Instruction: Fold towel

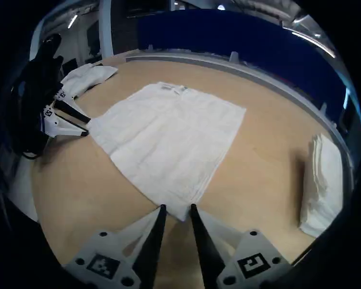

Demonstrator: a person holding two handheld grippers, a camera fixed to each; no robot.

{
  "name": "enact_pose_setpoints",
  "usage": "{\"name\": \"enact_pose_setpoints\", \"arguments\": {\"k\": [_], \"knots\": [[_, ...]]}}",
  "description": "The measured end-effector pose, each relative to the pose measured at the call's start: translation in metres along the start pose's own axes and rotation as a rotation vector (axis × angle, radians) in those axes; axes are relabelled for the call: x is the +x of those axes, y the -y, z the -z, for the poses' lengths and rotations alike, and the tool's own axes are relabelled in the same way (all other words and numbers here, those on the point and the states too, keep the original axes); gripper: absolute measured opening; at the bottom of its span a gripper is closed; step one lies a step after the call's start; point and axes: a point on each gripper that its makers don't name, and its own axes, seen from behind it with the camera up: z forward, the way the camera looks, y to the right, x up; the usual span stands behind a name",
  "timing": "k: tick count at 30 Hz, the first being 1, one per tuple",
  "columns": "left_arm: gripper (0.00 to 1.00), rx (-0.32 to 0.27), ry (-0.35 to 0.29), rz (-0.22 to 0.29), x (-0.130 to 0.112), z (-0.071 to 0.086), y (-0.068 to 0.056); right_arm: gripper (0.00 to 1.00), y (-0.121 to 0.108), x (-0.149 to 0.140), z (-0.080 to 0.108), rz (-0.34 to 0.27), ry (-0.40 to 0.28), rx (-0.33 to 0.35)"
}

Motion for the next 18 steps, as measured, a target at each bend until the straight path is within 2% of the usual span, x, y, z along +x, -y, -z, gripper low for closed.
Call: {"name": "enact_pose_setpoints", "arguments": {"k": [3,8,12,18], "knots": [[0.42,0.001,0.003,0.004,-0.0005,-0.001,0.0005,0.24,-0.0011,0.0007,0.0,-0.001,-0.001,-0.001],[0.3,0.009,0.007,0.008,-0.0004,-0.0026,0.0029,0.2,0.0003,0.0013,-0.0005,0.006,0.001,0.001],[0.09,0.019,0.008,0.018,0.0,-0.0015,0.0055,0.19,-0.0001,0.001,-0.0009,0.0,0.002,0.003],[0.07,0.016,0.01,0.031,0.0018,-0.0012,0.0022,0.16,-0.0013,0.002,-0.001,-0.014,0.0,0.003]]}}
